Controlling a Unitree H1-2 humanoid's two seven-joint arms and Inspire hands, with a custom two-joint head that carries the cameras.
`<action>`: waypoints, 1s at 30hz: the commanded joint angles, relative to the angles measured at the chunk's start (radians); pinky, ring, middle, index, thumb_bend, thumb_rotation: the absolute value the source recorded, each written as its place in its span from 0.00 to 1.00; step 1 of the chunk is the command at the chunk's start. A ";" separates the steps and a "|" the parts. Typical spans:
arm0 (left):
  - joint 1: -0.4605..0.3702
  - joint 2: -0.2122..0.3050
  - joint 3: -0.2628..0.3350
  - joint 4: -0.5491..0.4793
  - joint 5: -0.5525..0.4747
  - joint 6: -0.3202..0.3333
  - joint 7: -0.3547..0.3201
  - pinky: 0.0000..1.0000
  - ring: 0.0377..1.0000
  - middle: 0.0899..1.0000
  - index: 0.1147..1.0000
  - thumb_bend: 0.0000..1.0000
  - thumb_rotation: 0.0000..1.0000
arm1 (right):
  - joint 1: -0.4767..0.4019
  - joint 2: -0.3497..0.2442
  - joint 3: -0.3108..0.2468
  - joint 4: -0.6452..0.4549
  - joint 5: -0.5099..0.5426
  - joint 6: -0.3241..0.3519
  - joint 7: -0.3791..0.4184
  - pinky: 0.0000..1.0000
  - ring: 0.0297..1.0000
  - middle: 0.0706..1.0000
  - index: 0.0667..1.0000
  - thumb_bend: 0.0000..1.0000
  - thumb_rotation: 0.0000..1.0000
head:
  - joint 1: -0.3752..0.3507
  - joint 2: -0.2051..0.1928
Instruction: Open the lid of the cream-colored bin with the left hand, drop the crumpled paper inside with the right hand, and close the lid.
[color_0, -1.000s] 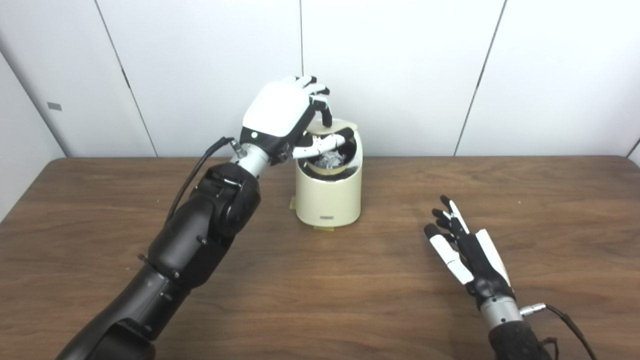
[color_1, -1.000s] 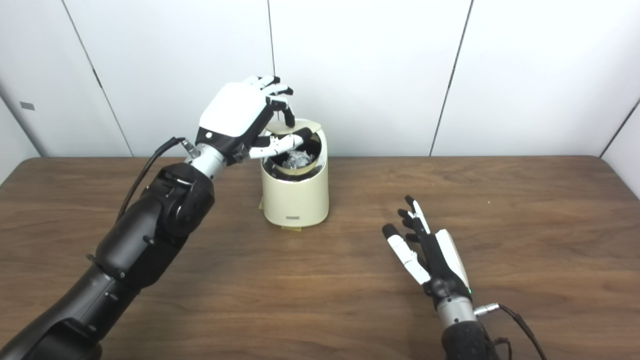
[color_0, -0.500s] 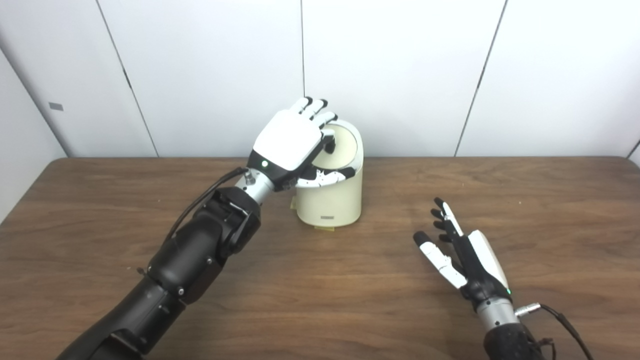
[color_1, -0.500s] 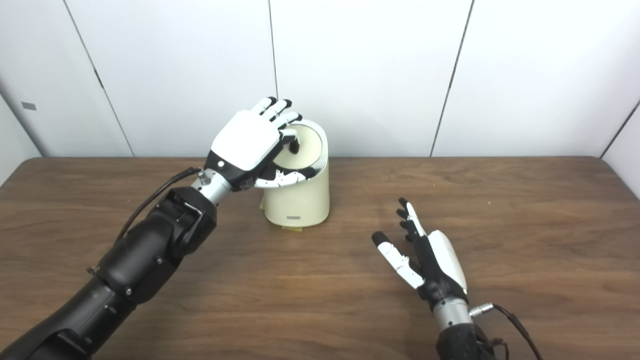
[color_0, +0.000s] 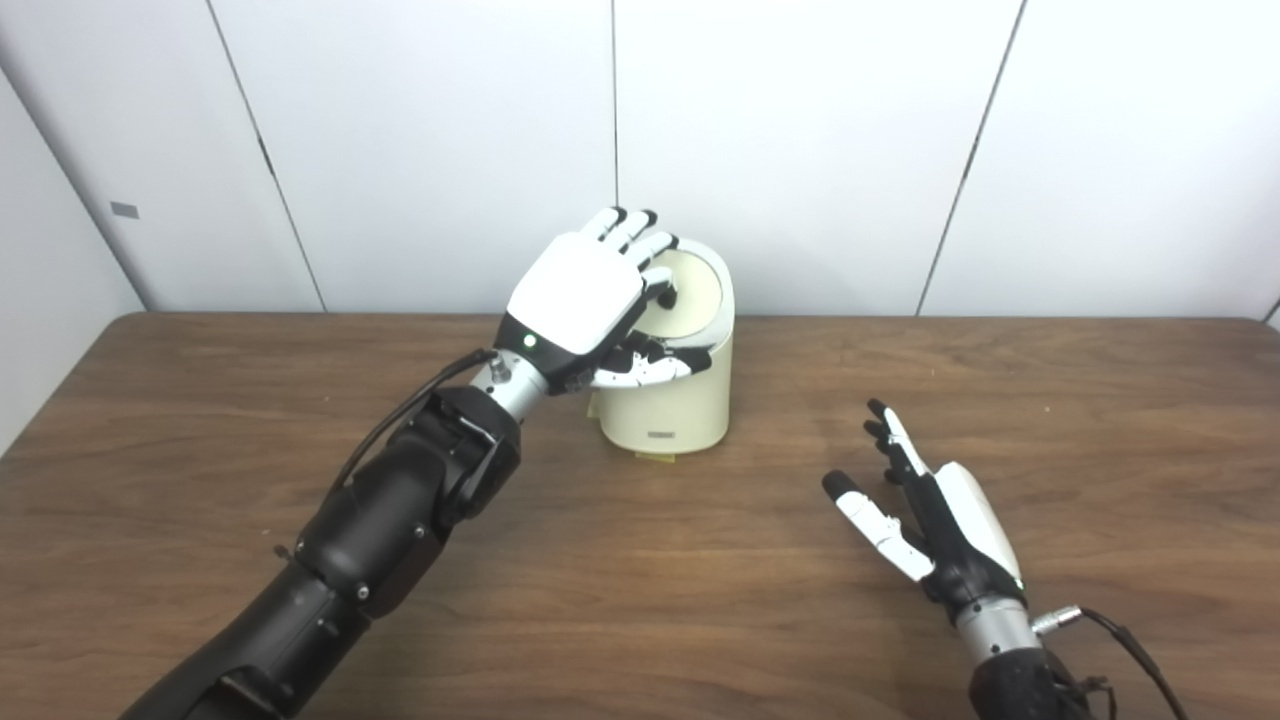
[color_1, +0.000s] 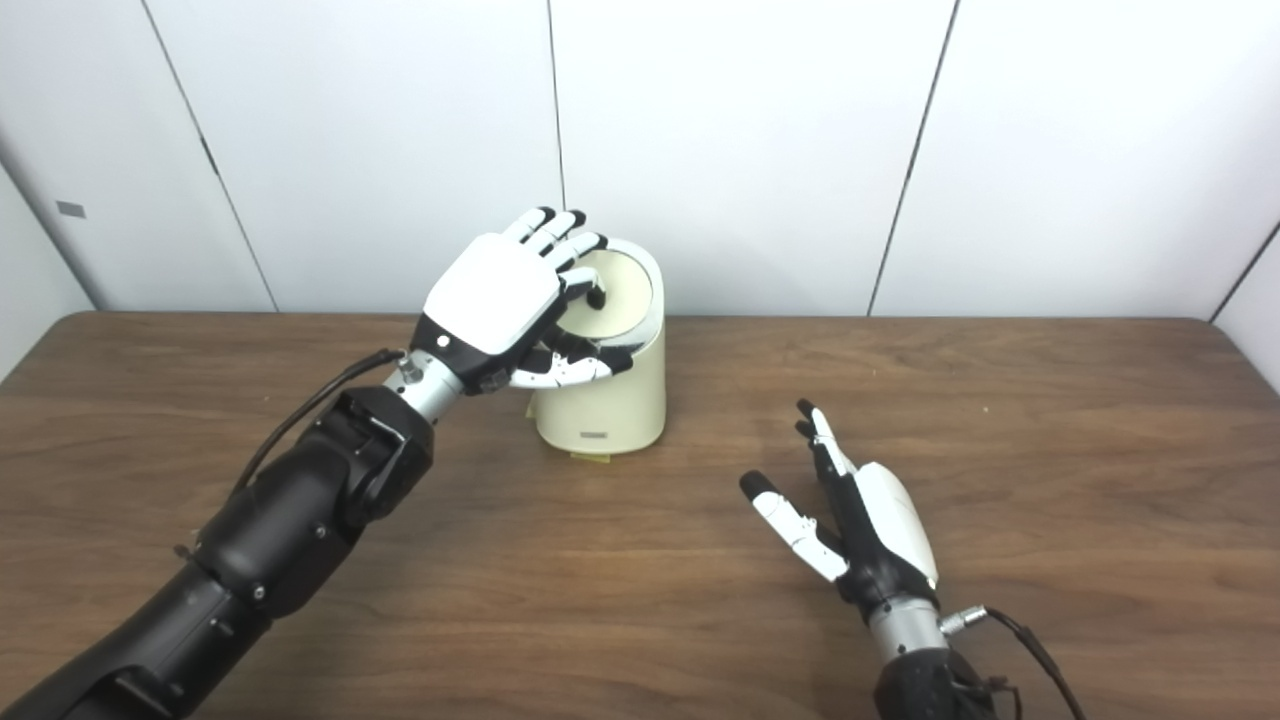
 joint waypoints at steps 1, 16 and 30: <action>0.028 0.013 -0.027 0.044 0.000 0.002 -0.085 0.94 0.98 0.93 0.60 0.60 1.00 | -0.032 -0.009 -0.013 -0.028 -0.005 -0.003 0.001 0.85 0.92 0.94 1.00 0.61 1.00 | -0.003 0.002; 0.082 -0.010 0.106 -0.116 -0.206 -0.048 0.000 0.84 0.87 0.81 0.65 0.51 0.92 | -0.039 -0.003 -0.022 -0.043 -0.011 0.016 0.015 0.81 0.90 0.93 1.00 0.60 1.00 | 0.002 0.010; 0.188 -0.138 0.431 -0.320 -0.688 0.159 -0.169 0.86 0.91 0.93 0.94 0.45 0.85 | -0.031 -0.009 -0.022 -0.034 -0.009 0.005 0.016 0.82 0.89 0.91 1.00 0.60 1.00 | 0.014 0.004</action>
